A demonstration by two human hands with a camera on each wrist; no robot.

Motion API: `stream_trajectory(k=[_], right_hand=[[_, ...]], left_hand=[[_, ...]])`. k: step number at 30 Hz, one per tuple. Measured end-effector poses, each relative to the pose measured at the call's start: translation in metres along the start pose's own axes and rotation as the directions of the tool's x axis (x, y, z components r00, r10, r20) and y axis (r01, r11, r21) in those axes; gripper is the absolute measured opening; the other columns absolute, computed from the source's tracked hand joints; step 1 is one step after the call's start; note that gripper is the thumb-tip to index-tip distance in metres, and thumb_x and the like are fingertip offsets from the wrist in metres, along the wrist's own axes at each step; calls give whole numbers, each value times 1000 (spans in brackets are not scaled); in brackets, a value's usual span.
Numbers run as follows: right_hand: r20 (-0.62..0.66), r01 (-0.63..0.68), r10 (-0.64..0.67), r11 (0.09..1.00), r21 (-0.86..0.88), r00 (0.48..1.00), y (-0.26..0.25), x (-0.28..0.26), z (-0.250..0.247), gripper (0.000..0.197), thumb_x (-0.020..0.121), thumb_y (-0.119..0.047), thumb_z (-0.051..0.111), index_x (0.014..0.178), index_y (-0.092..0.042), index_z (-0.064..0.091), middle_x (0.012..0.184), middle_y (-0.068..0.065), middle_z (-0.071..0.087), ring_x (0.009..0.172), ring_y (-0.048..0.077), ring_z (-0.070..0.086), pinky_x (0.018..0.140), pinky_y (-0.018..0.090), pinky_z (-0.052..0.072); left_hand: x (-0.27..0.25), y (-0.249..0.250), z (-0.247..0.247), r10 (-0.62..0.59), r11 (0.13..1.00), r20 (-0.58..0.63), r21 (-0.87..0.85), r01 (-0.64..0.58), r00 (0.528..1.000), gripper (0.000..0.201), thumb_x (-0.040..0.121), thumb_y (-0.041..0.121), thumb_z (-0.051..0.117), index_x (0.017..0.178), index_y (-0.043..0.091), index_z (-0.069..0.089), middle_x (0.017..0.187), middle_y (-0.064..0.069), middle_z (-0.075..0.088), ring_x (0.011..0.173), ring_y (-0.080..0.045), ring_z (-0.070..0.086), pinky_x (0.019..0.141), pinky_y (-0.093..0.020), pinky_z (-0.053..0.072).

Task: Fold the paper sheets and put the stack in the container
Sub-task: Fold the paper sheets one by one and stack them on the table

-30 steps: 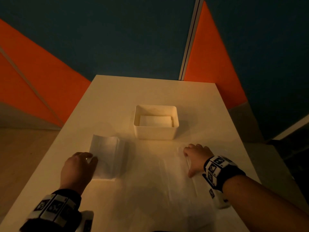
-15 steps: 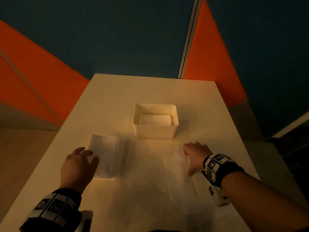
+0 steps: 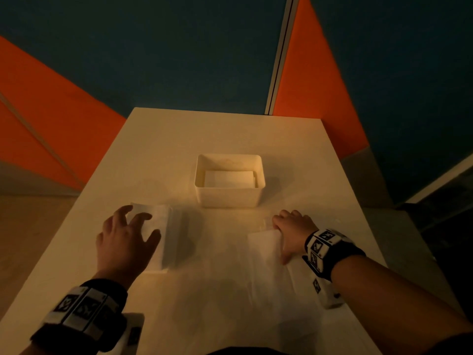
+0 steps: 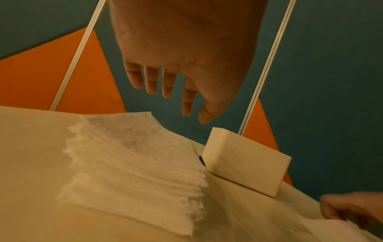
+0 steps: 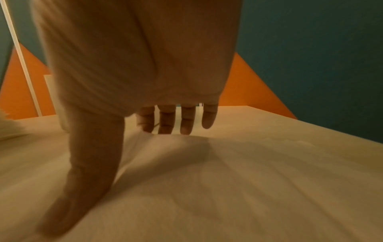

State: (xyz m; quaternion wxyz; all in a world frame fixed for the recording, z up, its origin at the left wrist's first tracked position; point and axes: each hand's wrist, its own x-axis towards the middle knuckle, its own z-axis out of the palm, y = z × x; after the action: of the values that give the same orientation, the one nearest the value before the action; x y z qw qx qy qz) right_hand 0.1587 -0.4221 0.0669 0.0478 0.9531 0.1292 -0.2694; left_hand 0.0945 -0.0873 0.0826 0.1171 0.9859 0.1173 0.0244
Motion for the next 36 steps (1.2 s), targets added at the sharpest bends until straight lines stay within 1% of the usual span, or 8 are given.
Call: stream_trajectory(k=[8,11,13,15,19,23,28,36], right_hand=[[-31,79,-77,994,72,997,18,-10,-17,33,75,-47,69,101,-27,63,114,-6,52,111,19,43,89,37,32],[-48,93,-84,969,229,995,25,-16,-30,20,75,-38,73,85,-22,65,91,-4,62,90,16,56,75,32,36],[-85,142,-115,865,481,990,27,-23,-41,15,75,-23,77,73,-26,63,74,-11,62,74,6,60,68,26,44],[-131,185,-131,694,696,983,22,-32,-51,22,77,-8,76,85,-27,67,80,-13,67,76,-3,64,72,19,50],[-264,272,-81,456,847,961,6,-44,-64,30,80,0,70,109,-6,64,103,6,69,95,15,66,83,26,54],[-337,338,-31,127,932,941,-7,-49,-67,29,82,4,65,100,-18,64,94,-3,71,87,8,69,71,25,55],[-337,338,36,-24,941,941,-13,-50,-64,33,71,-9,75,101,-21,66,100,5,71,95,27,63,83,47,46],[-308,316,74,-189,930,949,-12,-49,-53,29,88,6,52,101,-16,67,88,-1,73,80,15,67,72,32,54]], left_hand=[[4,10,-2,76,997,50,9,-77,996,39,79,39,69,115,24,64,140,-12,43,126,-40,40,97,-58,38],[7,19,-3,123,992,95,-48,-119,988,35,80,38,68,113,27,65,138,-8,47,124,-36,43,97,-54,39],[9,28,-3,189,975,137,-142,-169,972,28,82,35,68,109,28,67,133,-4,52,117,-29,49,95,-43,41],[10,42,-4,245,934,216,-315,-170,945,20,85,31,66,104,29,67,127,2,55,108,-19,52,93,-31,40],[5,77,-10,282,758,486,-641,119,827,16,87,32,64,103,32,64,114,10,57,109,-13,52,93,-28,40],[5,98,-10,415,497,543,-807,318,730,52,65,53,68,114,39,58,118,15,62,110,-7,55,87,-26,43],[13,109,-13,405,104,475,-873,477,781,41,77,28,70,117,23,63,113,0,70,103,-16,65,87,-33,55],[18,111,-20,331,78,359,-932,354,872,22,87,4,56,105,9,67,99,-10,72,87,-21,67,74,-33,59]])
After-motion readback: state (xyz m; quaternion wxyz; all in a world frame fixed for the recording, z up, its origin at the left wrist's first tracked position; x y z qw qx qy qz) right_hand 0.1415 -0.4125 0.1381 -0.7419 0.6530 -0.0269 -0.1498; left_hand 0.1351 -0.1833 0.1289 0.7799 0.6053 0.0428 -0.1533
